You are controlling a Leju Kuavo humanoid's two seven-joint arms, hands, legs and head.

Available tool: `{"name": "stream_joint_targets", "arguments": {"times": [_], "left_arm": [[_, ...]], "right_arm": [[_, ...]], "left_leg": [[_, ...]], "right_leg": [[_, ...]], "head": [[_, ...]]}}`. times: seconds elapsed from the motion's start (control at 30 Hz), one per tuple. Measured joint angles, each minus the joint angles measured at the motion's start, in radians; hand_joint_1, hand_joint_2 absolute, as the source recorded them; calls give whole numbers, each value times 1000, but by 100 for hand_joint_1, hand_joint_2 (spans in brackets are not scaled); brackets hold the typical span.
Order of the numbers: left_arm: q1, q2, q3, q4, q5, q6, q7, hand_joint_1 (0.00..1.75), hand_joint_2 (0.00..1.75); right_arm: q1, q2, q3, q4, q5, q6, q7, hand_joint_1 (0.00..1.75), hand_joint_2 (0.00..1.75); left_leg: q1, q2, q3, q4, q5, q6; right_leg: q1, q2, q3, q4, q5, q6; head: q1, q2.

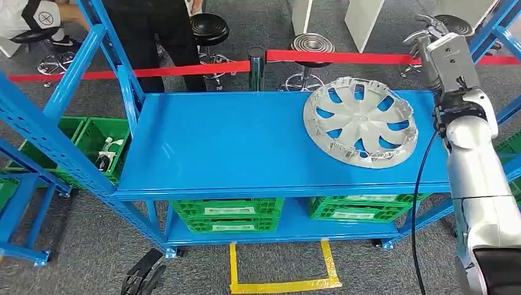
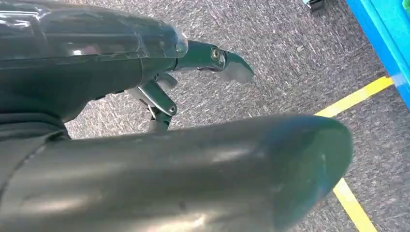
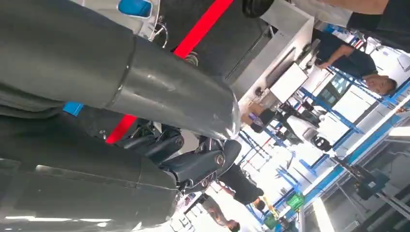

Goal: Take the parts from the cabinet and place them on the table.

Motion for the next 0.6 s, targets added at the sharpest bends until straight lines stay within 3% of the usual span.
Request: {"name": "stream_joint_targets", "arguments": {"times": [0.03, 0.07, 0.13, 0.17, 0.23, 0.33, 0.6], "left_arm": [[0, 0, 0, 0, 0, 0, 0, 0, 0], [0, 0, 0, 0, 1, 0, 7, 0, 0], [-2, -1, 1, 0, 6, 10, 63, 0, 0], [-5, -4, 3, -3, 6, 12, 84, 0, 0], [-24, -7, 10, -10, 6, 16, 111, 0, 0], [-40, -21, 23, -22, 6, 16, 120, 0, 0], [-33, -21, 27, -23, -6, 14, 109, 0, 0]], "right_arm": [[0, 0, 0, 0, 1, 1, 0, 0, 0], [-2, 0, 0, 0, 18, 17, 15, 0, 175], [-84, -1, 38, 33, 208, 190, 73, 0, 175], [-171, 7, 83, 76, 340, 332, 59, 0, 175], [-309, 18, 226, 209, 526, 486, 30, 0, 175], [-392, 34, 378, 354, 533, 482, 18, 0, 175], [-473, 22, 545, 505, 510, 465, 9, 0, 175]], "left_leg": [[0, 0, 0, 0, 0, 0], [0, 0, 0, 0, 0, 0], [-4, 9, -8, -1, 0, 0], [-6, 16, -10, -1, 1, -1], [-2, 20, -7, -1, 2, -1], [-2, 10, -9, 0, 7, -1], [-1, 6, -9, 0, 6, -2]], "right_leg": [[0, 0, 0, 0, 0, 0], [0, 0, 0, 0, 0, 0], [-1, 1, -5, 5, 0, 0], [-4, 6, -12, 8, 1, 0], [-1, 9, -13, 6, 2, -2], [0, 0, -12, 6, 3, -3], [0, 0, -13, 5, 3, -3]], "head": [[0, 0], [0, 0], [7, 0], [6, 0], [-8, 0], [-2, 0], [-2, 0]]}}
